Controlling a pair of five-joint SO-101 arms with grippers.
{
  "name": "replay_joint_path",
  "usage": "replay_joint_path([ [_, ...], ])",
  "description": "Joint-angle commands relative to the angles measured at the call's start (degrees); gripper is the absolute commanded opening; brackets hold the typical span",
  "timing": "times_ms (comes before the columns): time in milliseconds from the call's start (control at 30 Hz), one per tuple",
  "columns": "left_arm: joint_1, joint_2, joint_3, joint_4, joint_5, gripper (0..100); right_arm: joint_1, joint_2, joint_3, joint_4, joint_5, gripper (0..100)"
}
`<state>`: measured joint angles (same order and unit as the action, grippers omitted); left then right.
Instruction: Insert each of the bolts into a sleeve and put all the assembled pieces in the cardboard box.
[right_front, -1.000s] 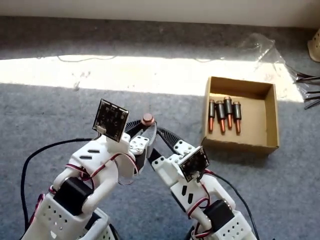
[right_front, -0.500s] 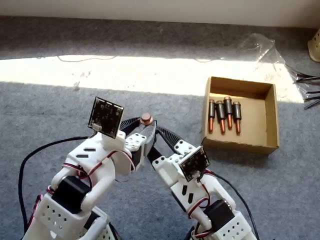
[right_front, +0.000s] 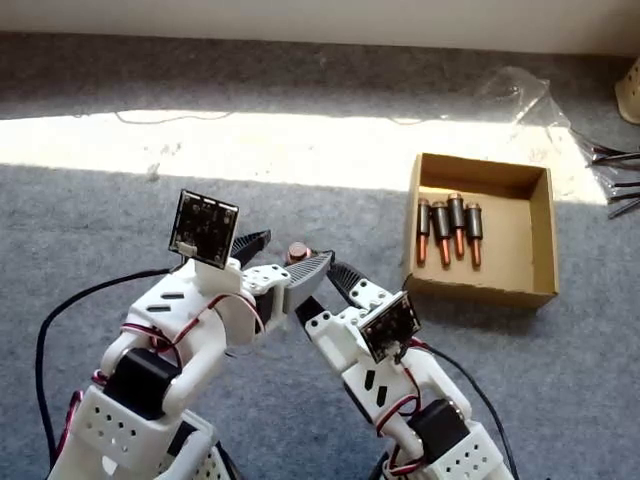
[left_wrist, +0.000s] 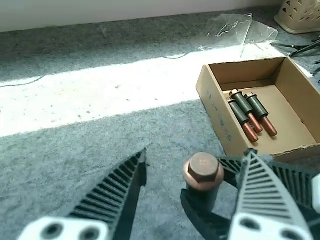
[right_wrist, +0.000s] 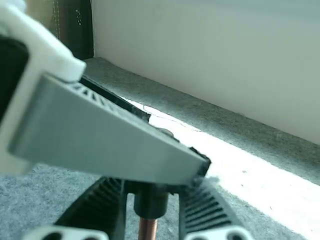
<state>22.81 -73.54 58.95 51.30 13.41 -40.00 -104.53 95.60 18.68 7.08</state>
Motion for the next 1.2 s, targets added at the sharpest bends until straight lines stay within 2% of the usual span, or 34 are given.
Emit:
replay_joint_path([
  [0, -0.4, -1.01, -3.21, -1.93, -0.44, 29, 0.57, -0.66, 6.02, -2.15, 0.53, 0.5],
  [133, -3.3, -1.01, -7.69, -2.02, -0.44, 29, 0.57, -0.66, 6.02, -2.07, 0.53, 0.5],
  [300, -11.38, -2.68, -10.68, -1.93, -0.44, 28, 0.66, -0.66, 5.93, -1.98, 0.53, 0.5],
  [367, -13.67, -6.11, -10.42, -1.49, -0.35, 28, 1.63, -0.66, 5.93, -1.98, 0.53, 0.5],
  [533, -15.08, -19.47, -10.42, 6.77, -0.62, 28, 4.0, -0.66, 5.93, -1.98, 0.53, 0.5],
  [600, -16.57, -24.13, -10.33, 7.74, -3.78, 28, 4.0, -0.66, 5.93, -1.98, 0.53, 0.5],
  [700, -18.24, -27.38, -8.92, 8.26, -6.86, 23, 4.0, -0.66, 5.85, -0.57, 0.53, 0.5],
  [867, -24.31, -28.0, -7.16, 8.26, -6.86, 10, 4.0, -0.66, 5.85, 0.4, 0.53, 0.5],
  [1033, -35.21, -28.26, -6.37, 8.35, -6.86, 5, 6.81, -0.66, 5.85, 0.31, 0.53, 0.5],
  [1100, -37.67, -28.26, -6.11, 8.44, -6.86, 1, 9.01, -0.66, 5.85, 0.22, 0.53, 0.5],
  [1167, -38.9, -28.26, -5.49, 8.44, -6.86, 1, 10.86, -0.66, 5.85, 0.13, 0.53, 0.5],
])
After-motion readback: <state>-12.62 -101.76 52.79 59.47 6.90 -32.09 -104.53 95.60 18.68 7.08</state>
